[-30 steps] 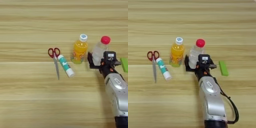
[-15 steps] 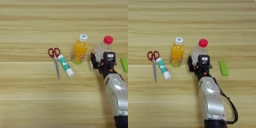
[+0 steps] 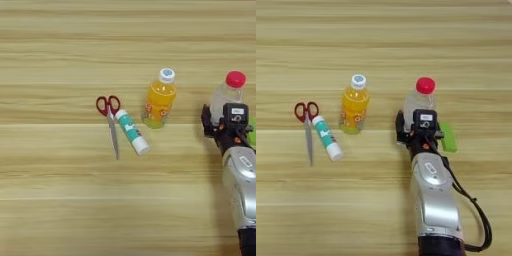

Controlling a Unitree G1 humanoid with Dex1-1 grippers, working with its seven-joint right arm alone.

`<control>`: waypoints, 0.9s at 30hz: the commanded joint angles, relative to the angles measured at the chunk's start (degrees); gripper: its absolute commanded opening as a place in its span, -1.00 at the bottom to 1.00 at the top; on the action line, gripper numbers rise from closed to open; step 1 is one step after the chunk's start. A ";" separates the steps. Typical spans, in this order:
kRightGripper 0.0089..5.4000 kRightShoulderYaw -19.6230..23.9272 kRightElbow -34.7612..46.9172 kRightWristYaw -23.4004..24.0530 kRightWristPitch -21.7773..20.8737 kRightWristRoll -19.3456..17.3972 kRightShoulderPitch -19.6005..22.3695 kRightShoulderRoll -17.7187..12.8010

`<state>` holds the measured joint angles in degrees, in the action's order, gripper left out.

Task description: Move the objects on the table

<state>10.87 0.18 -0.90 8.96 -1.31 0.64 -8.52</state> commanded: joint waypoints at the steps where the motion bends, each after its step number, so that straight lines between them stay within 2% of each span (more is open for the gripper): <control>1: 0.40 -0.09 0.35 -0.30 -0.08 0.24 1.27 -1.15; 8: 0.70 0.48 1.02 -1.02 0.57 -1.78 1.22 -0.22; 16: 0.99 0.44 1.33 -0.87 0.68 -1.92 1.15 0.01; 27: 0.99 0.65 2.47 -0.42 0.81 -1.74 0.89 0.33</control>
<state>10.99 -0.29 -1.66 10.75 -2.62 -0.62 -7.36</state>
